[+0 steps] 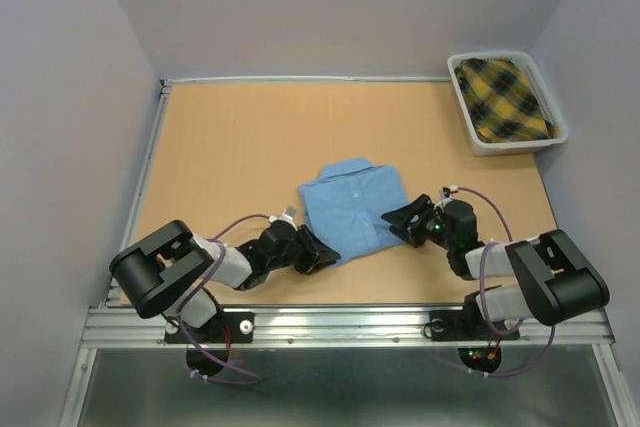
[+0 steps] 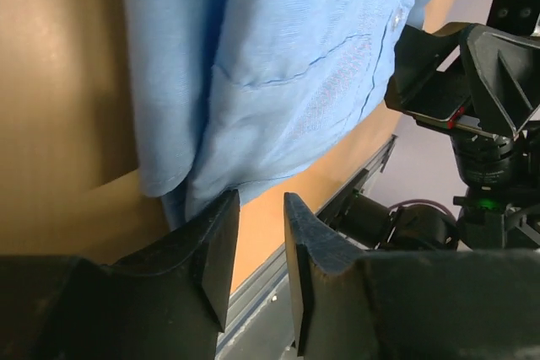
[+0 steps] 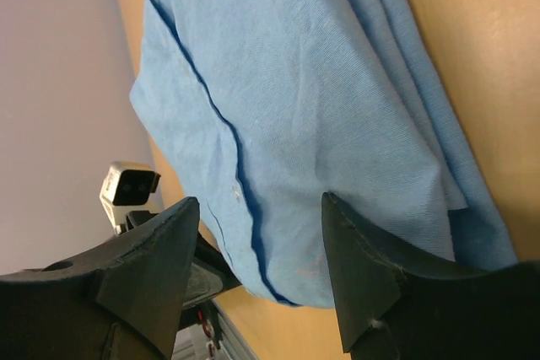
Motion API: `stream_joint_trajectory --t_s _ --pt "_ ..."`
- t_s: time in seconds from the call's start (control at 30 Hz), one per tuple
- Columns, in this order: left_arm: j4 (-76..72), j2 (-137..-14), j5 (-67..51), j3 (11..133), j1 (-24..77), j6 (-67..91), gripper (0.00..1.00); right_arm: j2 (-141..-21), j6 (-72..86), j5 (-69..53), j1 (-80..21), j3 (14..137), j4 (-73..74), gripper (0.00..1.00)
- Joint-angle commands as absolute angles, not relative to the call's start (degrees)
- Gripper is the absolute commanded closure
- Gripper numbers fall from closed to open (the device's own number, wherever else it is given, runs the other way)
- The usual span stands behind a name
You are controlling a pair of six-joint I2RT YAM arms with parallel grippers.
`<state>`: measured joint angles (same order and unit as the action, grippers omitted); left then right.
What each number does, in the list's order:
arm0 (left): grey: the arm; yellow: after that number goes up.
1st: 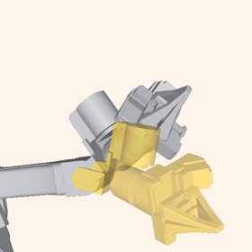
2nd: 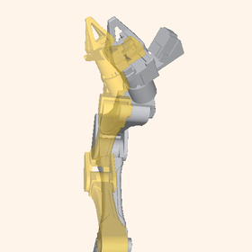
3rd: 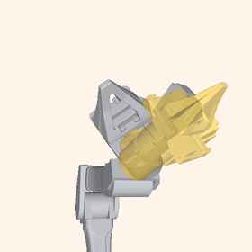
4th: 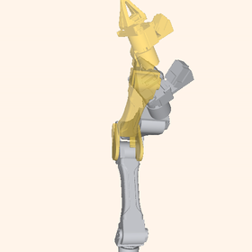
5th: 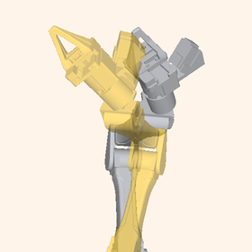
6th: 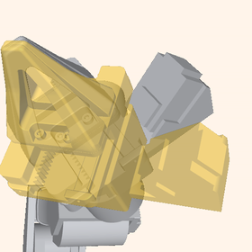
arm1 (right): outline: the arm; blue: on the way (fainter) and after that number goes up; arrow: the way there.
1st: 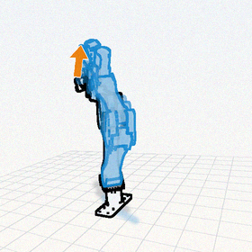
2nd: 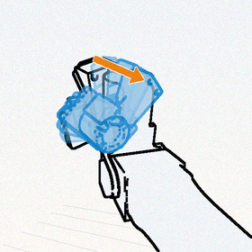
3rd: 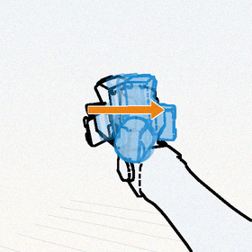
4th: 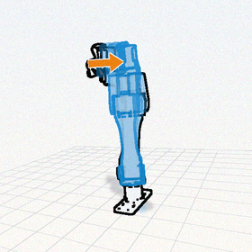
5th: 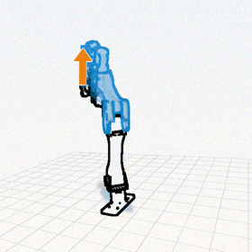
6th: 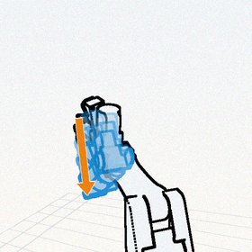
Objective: Fold and stack the long sleeve shirts
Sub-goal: Fold the shirt
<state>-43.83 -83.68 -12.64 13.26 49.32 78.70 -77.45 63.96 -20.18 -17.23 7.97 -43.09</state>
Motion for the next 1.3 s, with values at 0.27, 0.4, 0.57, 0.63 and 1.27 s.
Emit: stream_joint_trajectory --t_s 0.27,0.4,0.57,0.63,1.27 --pt "-47.21 -80.52 -10.11 7.2 46.15 82.63 0.64 -74.89 56.61 -25.48 -11.87 9.47 -45.9 0.34" --pt "-30.38 -70.35 -5.82 15.26 46.14 74.99 0.56 -69.27 49.67 -24.53 -11.78 18.25 -32.36 0.33" --pt "-19.08 -65.83 -0.97 27.31 44.66 66.46 0.35 -71.62 45.88 -27.14 -11.87 30.21 -26.63 0.32" --pt "-18.98 -69.15 -3.42 33.9 42.55 62.24 0.32 -75.4 47.11 -28.21 -11.87 34.79 -28.46 0.32" --pt "-37.16 -100.1 -10.9 39.13 30.06 64.59 0.49 -110.55 54.5 -29.53 -11.52 44.82 -47.72 0.33"
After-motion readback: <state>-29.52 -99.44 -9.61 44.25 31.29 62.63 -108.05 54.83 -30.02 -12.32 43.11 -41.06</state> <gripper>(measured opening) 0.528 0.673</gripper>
